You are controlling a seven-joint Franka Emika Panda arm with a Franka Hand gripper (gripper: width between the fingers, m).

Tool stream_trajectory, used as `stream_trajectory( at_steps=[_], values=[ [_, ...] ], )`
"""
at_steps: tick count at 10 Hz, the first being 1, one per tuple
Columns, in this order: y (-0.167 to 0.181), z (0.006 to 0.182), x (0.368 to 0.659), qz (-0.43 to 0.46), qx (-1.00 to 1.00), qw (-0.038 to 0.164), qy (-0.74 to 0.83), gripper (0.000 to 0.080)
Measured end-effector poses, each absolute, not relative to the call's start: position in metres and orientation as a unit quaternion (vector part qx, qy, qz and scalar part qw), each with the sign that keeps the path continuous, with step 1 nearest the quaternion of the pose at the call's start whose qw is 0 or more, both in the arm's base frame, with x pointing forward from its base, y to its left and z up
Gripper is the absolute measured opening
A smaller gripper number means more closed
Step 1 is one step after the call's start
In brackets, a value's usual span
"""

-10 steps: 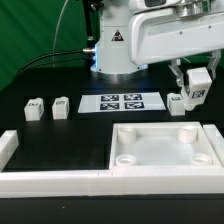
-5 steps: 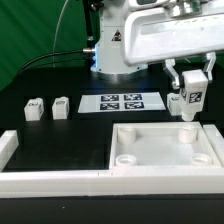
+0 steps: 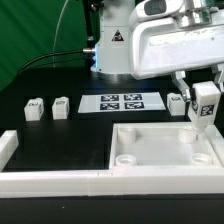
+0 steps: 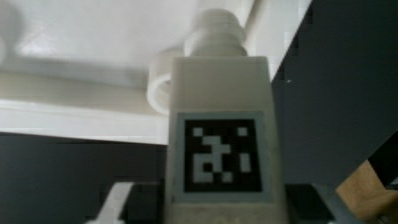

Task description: Assemble one leg

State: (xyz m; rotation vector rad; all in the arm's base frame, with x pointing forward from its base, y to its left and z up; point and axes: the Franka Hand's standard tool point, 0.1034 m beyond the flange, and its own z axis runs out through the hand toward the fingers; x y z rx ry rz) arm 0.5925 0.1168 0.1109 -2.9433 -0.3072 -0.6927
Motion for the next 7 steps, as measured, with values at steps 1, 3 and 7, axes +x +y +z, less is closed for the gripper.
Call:
stream_trajectory(
  at_steps=[1,3,7],
  values=[
    [0.114,0.108,0.601,-0.251,-0.961,0.046,-0.11,0.0292],
    [0.11,0.105,0.603,-0.255,-0.959,0.042,-0.119,0.0292],
    [0.101,0.091,0.599,-0.292,-0.949,0.034,-0.114,0.0292]
  ],
)
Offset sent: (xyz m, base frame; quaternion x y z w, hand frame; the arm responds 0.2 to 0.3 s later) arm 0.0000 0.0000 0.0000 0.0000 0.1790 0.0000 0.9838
